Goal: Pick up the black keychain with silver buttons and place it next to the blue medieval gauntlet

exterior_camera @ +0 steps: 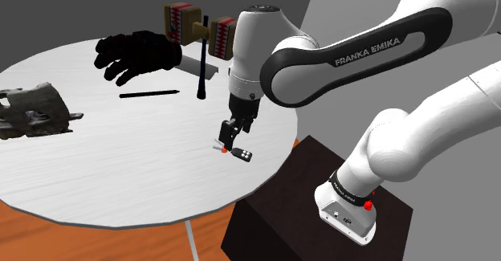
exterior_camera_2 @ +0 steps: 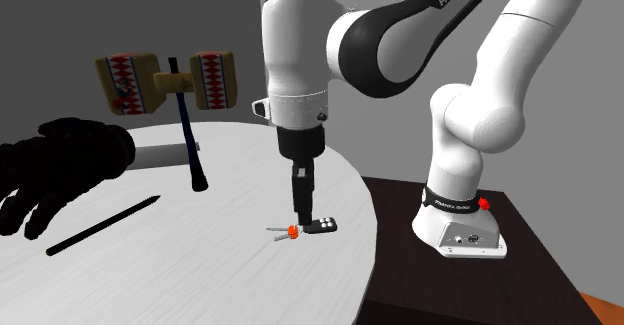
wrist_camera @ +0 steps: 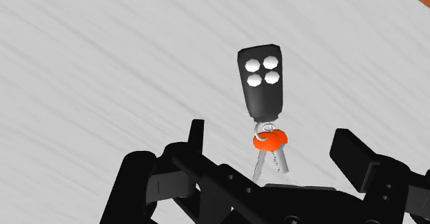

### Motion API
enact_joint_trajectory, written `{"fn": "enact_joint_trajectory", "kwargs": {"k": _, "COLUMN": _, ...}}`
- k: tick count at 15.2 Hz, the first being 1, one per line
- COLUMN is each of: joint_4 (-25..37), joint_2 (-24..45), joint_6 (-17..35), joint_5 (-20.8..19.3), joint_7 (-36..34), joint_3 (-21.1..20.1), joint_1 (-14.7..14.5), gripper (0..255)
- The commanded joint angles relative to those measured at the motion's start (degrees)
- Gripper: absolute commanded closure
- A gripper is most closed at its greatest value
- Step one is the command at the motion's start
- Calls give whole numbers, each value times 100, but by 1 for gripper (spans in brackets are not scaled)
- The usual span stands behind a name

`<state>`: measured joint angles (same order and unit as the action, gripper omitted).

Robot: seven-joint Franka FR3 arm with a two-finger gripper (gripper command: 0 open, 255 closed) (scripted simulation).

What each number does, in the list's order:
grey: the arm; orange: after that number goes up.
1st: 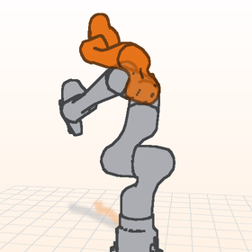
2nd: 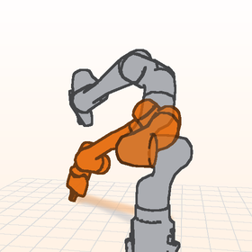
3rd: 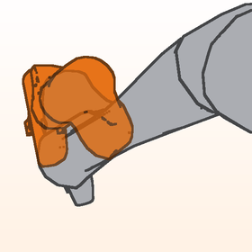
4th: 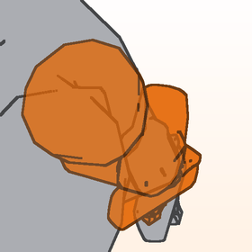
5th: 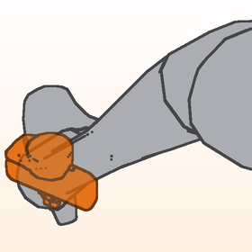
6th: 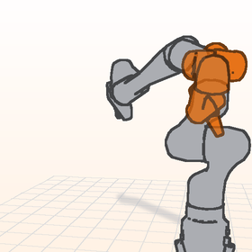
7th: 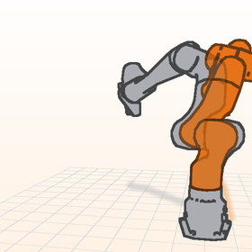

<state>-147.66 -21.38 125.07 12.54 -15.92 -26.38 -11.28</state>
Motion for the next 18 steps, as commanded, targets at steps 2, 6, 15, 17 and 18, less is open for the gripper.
{"fn": "enact_joint_trajectory", "kwargs": {"k": 2, "joint_4": -108, "joint_2": 200, "joint_6": 298, "joint_5": -5, "joint_7": -48, "joint_3": -83, "joint_1": -1, "gripper": 0}}
{"fn": "enact_joint_trajectory", "kwargs": {"k": 6, "joint_4": -284, "joint_2": 465, "joint_6": 732, "joint_5": -44, "joint_7": -100, "joint_3": -170, "joint_1": 26, "gripper": 0}}
{"fn": "enact_joint_trajectory", "kwargs": {"k": 15, "joint_4": -284, "joint_2": 464, "joint_6": 731, "joint_5": -44, "joint_7": -100, "joint_3": -169, "joint_1": 25, "gripper": 255}}
{"fn": "enact_joint_trajectory", "kwargs": {"k": 17, "joint_4": -284, "joint_2": 465, "joint_6": 731, "joint_5": -44, "joint_7": -100, "joint_3": -169, "joint_1": 25, "gripper": 255}}
{"fn": "enact_joint_trajectory", "kwargs": {"k": 18, "joint_4": -284, "joint_2": 472, "joint_6": 738, "joint_5": -47, "joint_7": -101, "joint_3": -170, "joint_1": 27, "gripper": 255}}
